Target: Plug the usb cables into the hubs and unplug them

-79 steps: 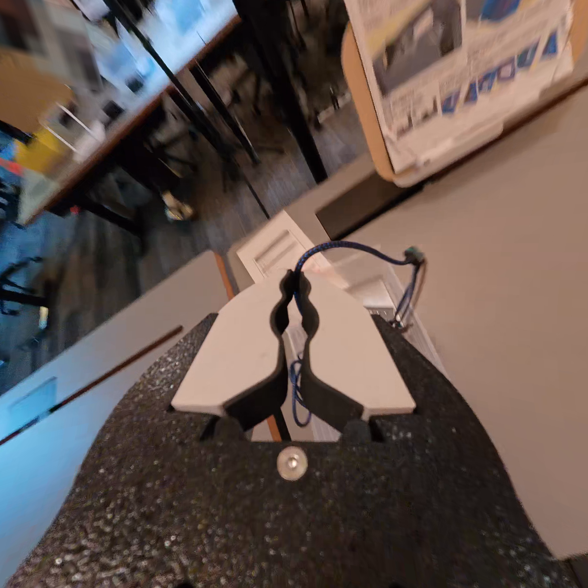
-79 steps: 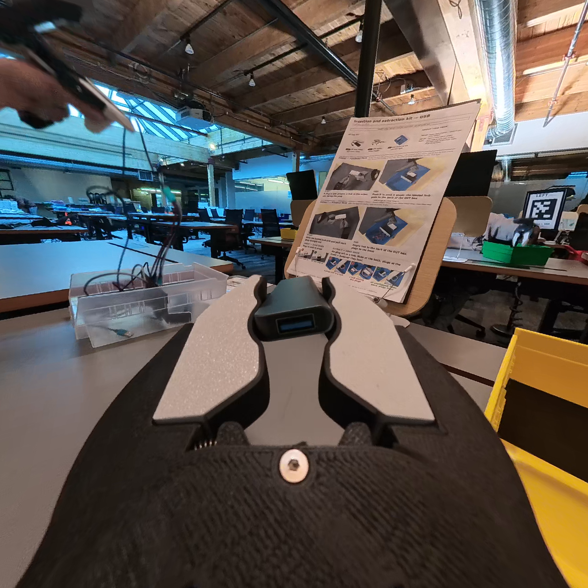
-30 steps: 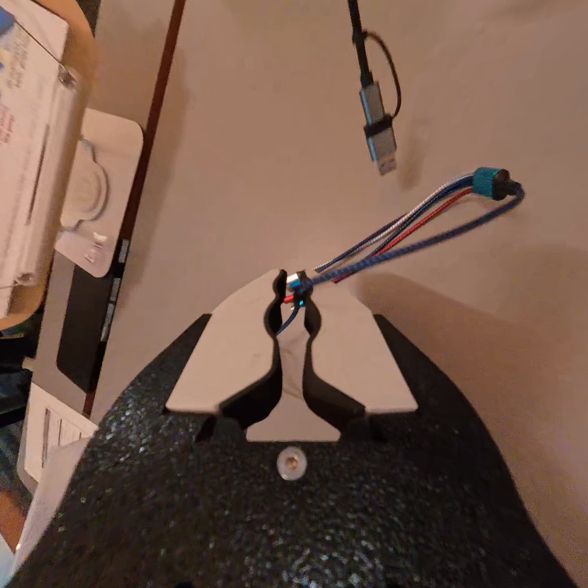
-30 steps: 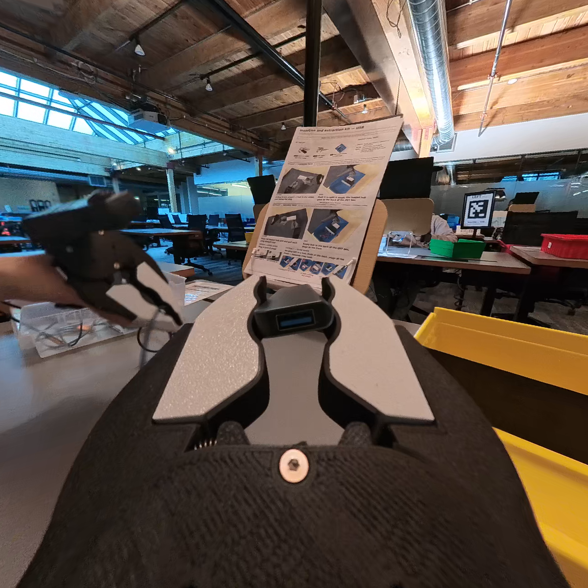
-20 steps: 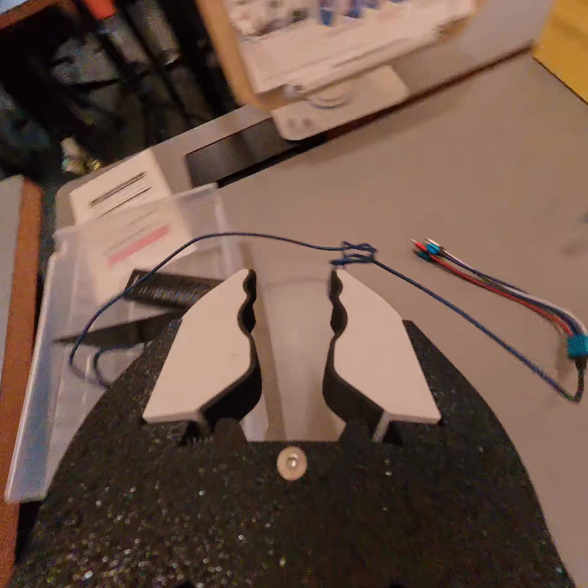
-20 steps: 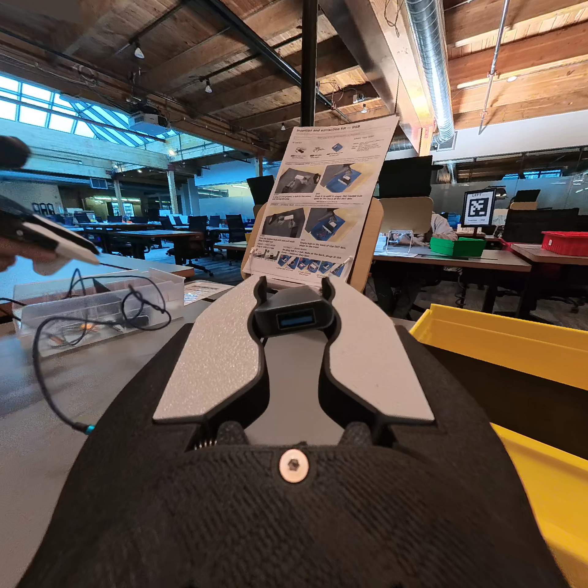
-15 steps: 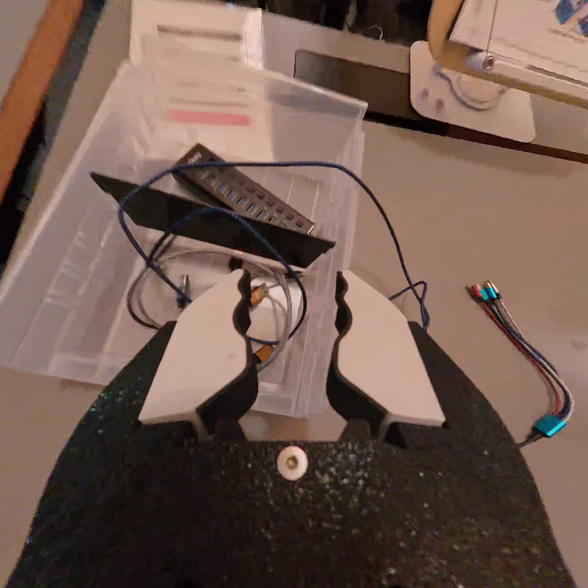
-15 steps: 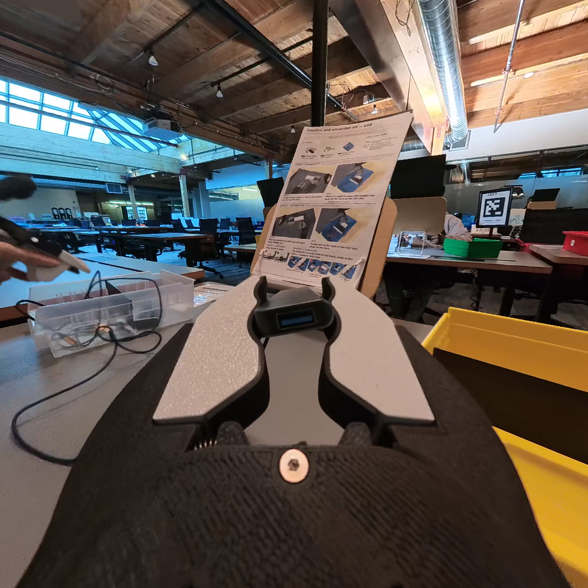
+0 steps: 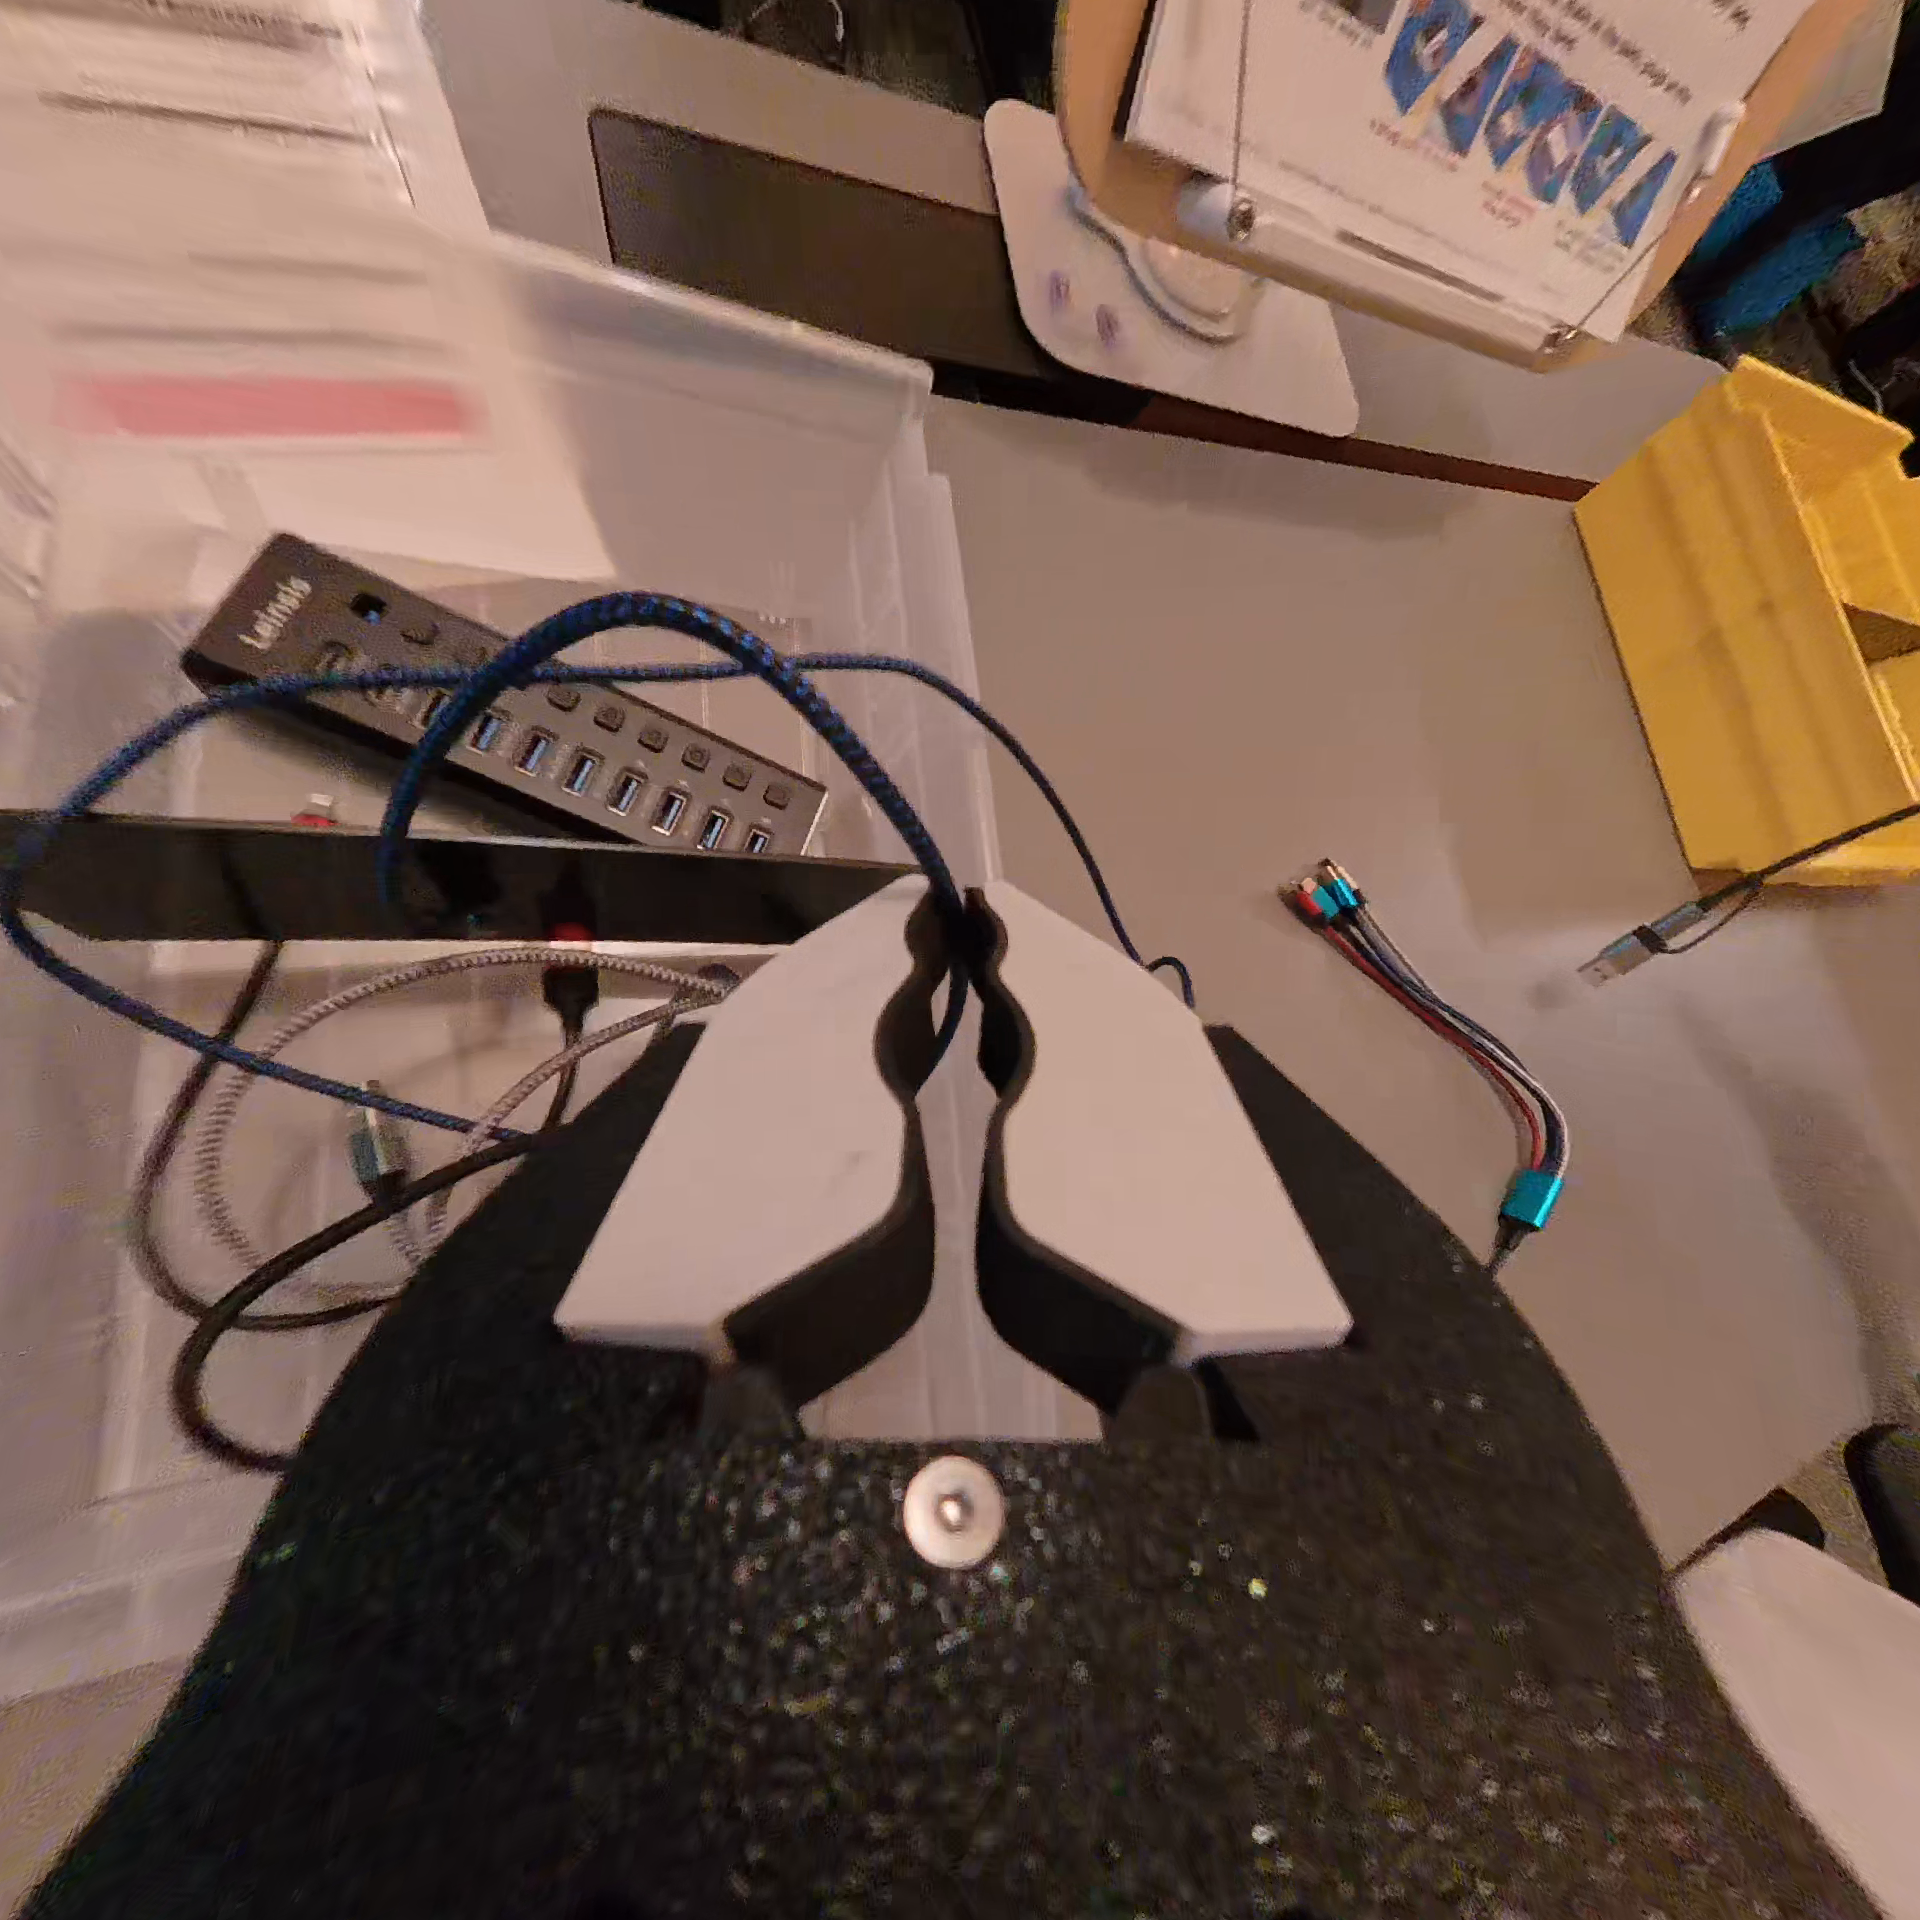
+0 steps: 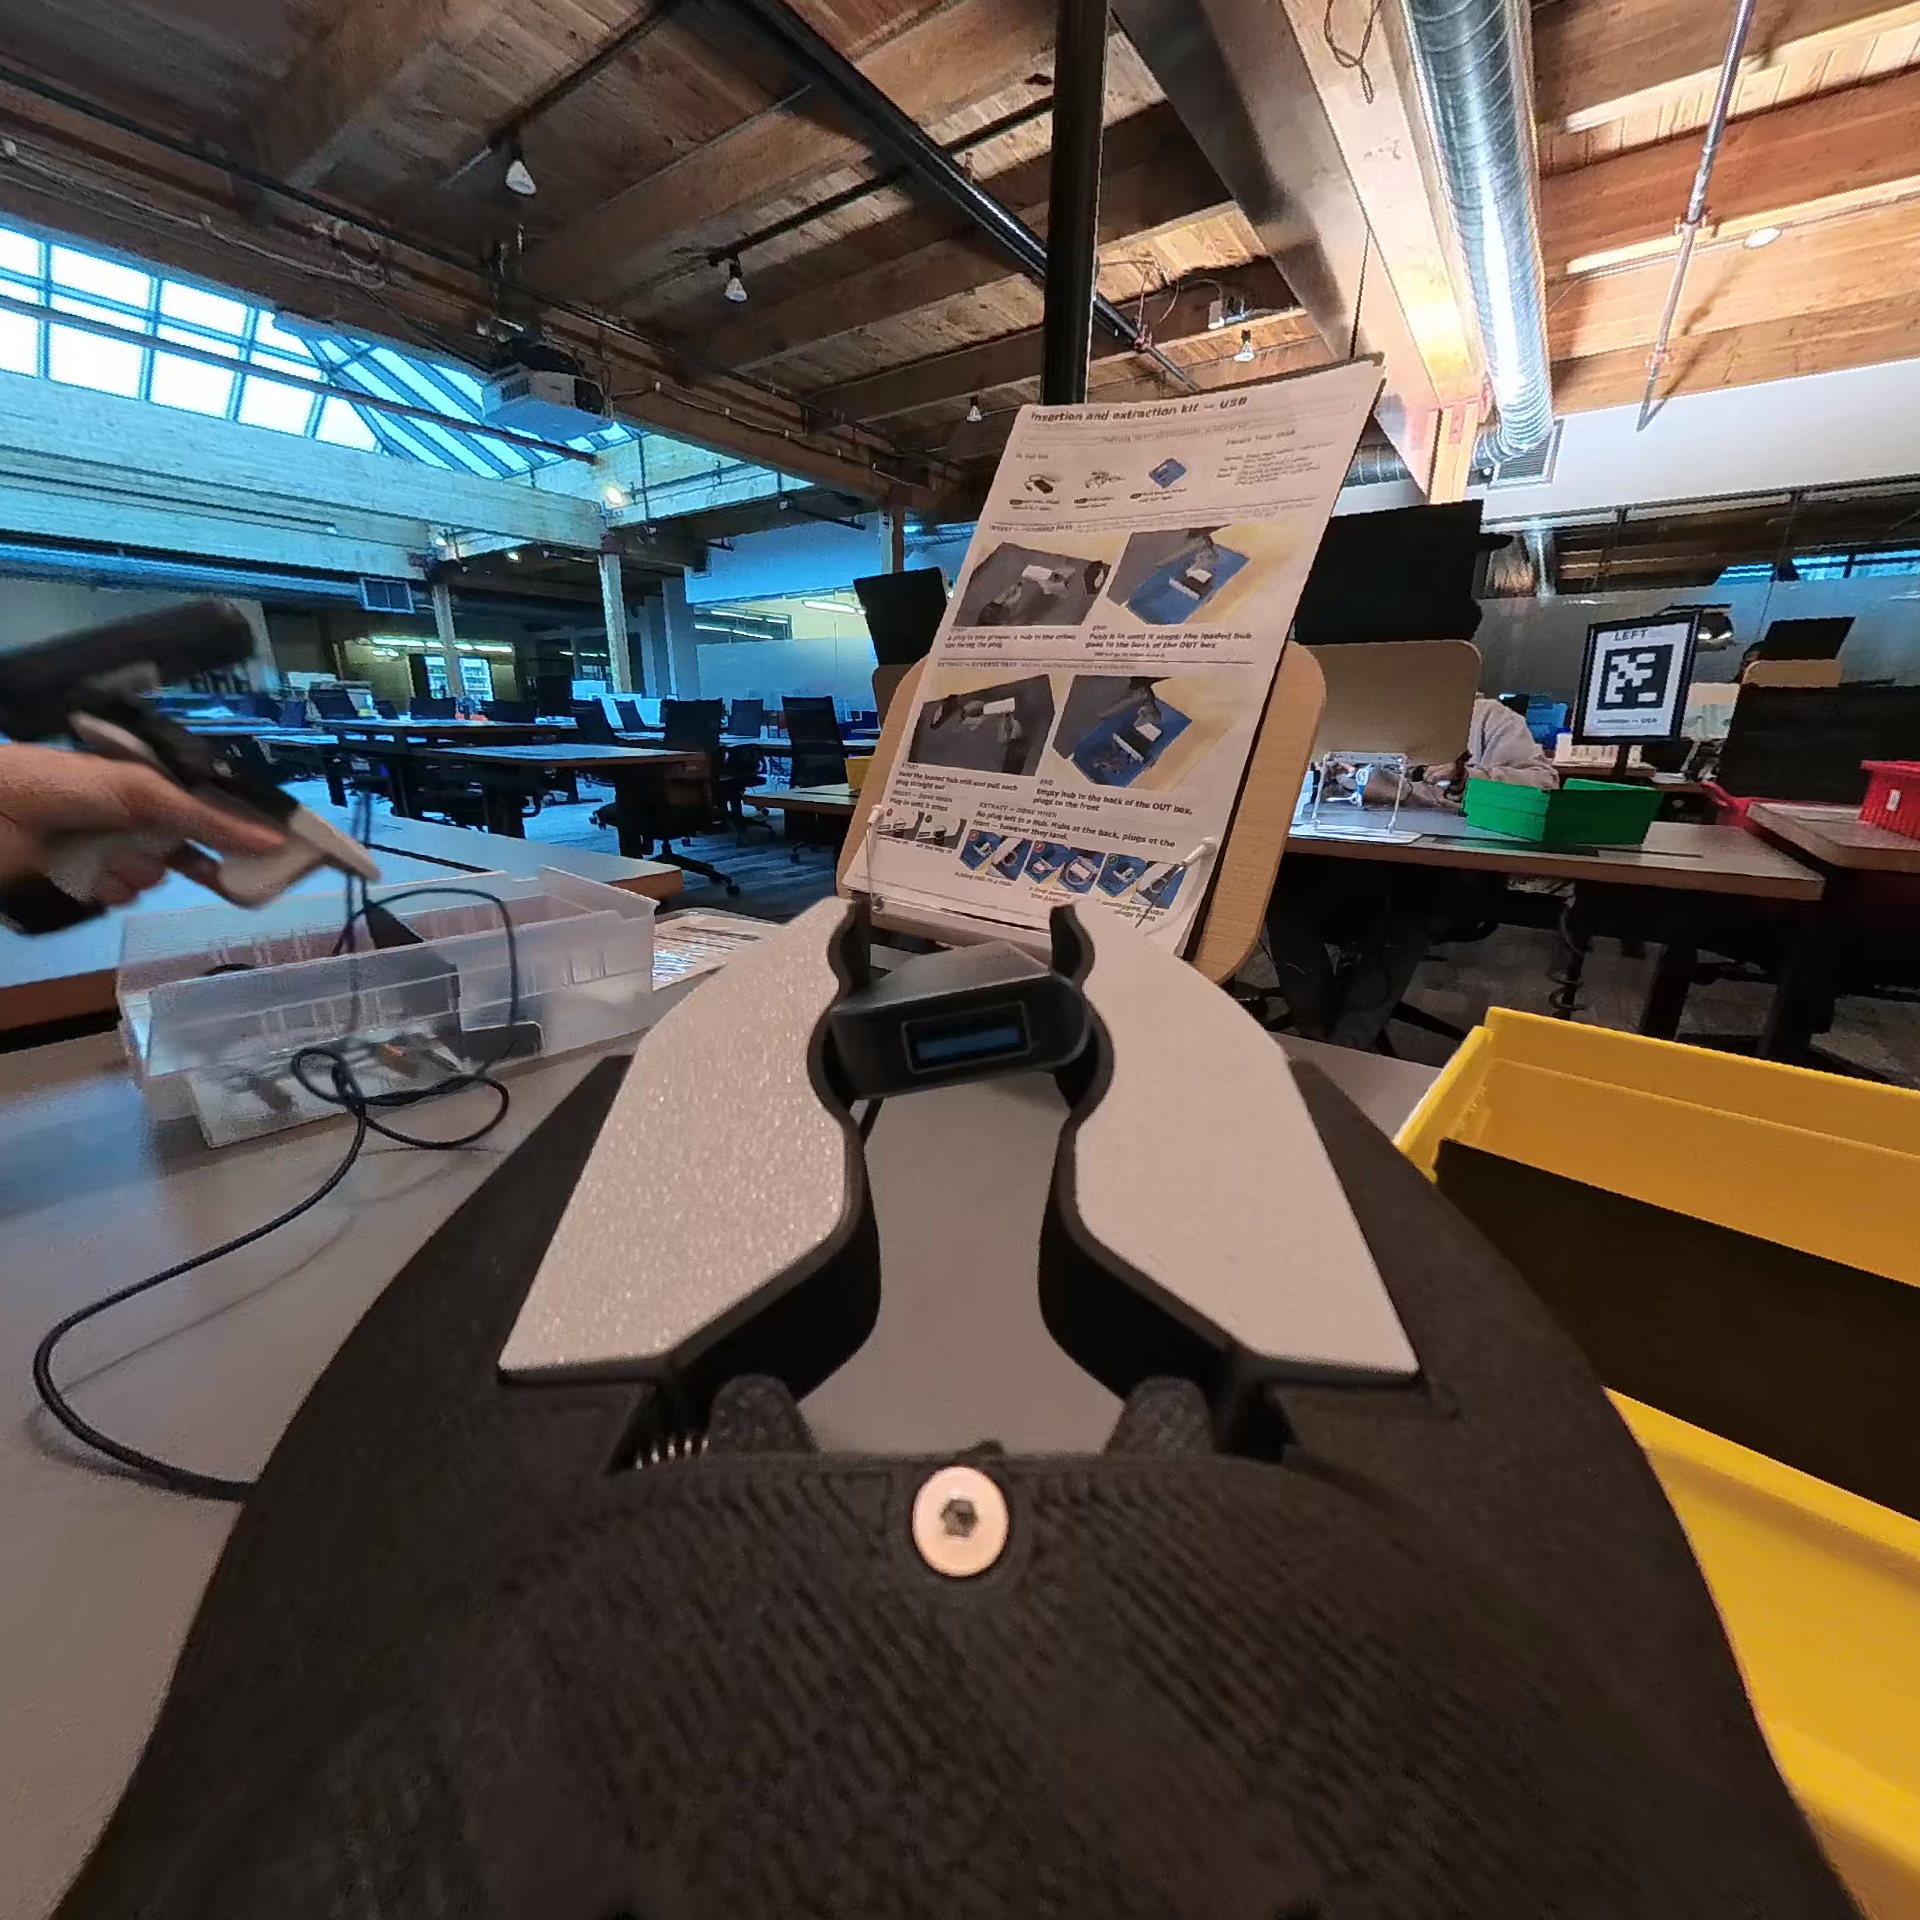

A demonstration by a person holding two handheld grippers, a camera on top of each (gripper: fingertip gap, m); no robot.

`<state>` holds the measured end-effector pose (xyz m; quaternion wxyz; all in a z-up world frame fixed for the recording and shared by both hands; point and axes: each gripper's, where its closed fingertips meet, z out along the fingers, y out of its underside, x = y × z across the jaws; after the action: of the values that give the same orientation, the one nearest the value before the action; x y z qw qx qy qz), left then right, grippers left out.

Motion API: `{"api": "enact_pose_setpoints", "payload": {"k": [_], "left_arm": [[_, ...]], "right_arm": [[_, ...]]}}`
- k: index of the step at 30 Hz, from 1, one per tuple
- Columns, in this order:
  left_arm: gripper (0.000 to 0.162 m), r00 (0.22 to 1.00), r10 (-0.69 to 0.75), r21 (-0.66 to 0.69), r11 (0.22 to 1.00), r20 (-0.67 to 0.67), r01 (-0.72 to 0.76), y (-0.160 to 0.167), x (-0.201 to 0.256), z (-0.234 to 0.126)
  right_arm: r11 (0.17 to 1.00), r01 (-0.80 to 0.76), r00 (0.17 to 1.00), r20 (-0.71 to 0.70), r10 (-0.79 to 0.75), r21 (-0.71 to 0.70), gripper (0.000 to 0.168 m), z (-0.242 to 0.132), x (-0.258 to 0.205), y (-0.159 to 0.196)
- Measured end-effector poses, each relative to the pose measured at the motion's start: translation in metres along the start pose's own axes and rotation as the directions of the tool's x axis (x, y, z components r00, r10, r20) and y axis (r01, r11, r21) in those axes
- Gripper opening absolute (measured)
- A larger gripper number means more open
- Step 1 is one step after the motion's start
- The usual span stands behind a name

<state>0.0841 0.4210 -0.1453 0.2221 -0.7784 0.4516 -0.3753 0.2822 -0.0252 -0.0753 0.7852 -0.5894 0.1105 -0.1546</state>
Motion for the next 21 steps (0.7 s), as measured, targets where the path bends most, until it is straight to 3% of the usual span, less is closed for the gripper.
{"api": "enact_pose_setpoints", "payload": {"k": [6, 10, 12, 15, 18, 19, 20, 21], "left_arm": [[0.002, 0.965, 0.261, 0.046, 0.964, 0.034, -0.262, -0.065, 0.037, -0.11], [0.002, 0.943, 0.329, 0.292, 0.898, 0.051, -0.33, -0.137, 0.065, -0.193], [0.001, 0.941, 0.336, 0.443, 0.838, 0.04, -0.318, -0.176, 0.077, -0.231], [0.002, 0.938, 0.337, 0.621, 0.754, -0.087, -0.213, -0.224, 0.106, -0.284], [0.001, 0.96, 0.245, 0.804, 0.593, -0.136, -0.037, -0.276, 0.102, -0.339], [0.001, 0.968, 0.188, 0.801, 0.598, -0.164, 0.019, -0.286, 0.092, -0.339], [0.002, 0.967, 0.158, 0.723, 0.69, -0.202, 0.039, -0.287, 0.085, -0.32], [0.002, 0.959, 0.134, 0.56, 0.828, -0.251, 0.031, -0.276, 0.08, -0.291]], "right_arm": [[1.0, 0.0, 1.0, 0.004, -0.001, 0.003, 0.034, 0.0, 0.002, -0.002], [1.0, 0.0, 1.0, 0.014, 0.0, 0.011, 0.034, 0.005, -0.001, -0.002], [1.0, -0.005, 1.0, 0.019, 0.005, 0.009, 0.034, 0.006, -0.003, -0.001], [1.0, -0.007, 1.0, 0.025, 0.007, 0.003, 0.034, 0.009, -0.005, 0.002], [1.0, -0.003, 1.0, 0.026, 0.003, 0.005, 0.034, 0.011, -0.007, 0.001], [1.0, -0.004, 1.0, 0.025, 0.003, 0.009, 0.034, 0.011, -0.008, 0.0], [1.0, -0.005, 1.0, 0.027, 0.005, 0.013, 0.034, 0.012, -0.009, -0.001], [1.0, -0.006, 1.0, 0.029, 0.005, 0.014, 0.034, 0.012, -0.009, -0.002]]}}
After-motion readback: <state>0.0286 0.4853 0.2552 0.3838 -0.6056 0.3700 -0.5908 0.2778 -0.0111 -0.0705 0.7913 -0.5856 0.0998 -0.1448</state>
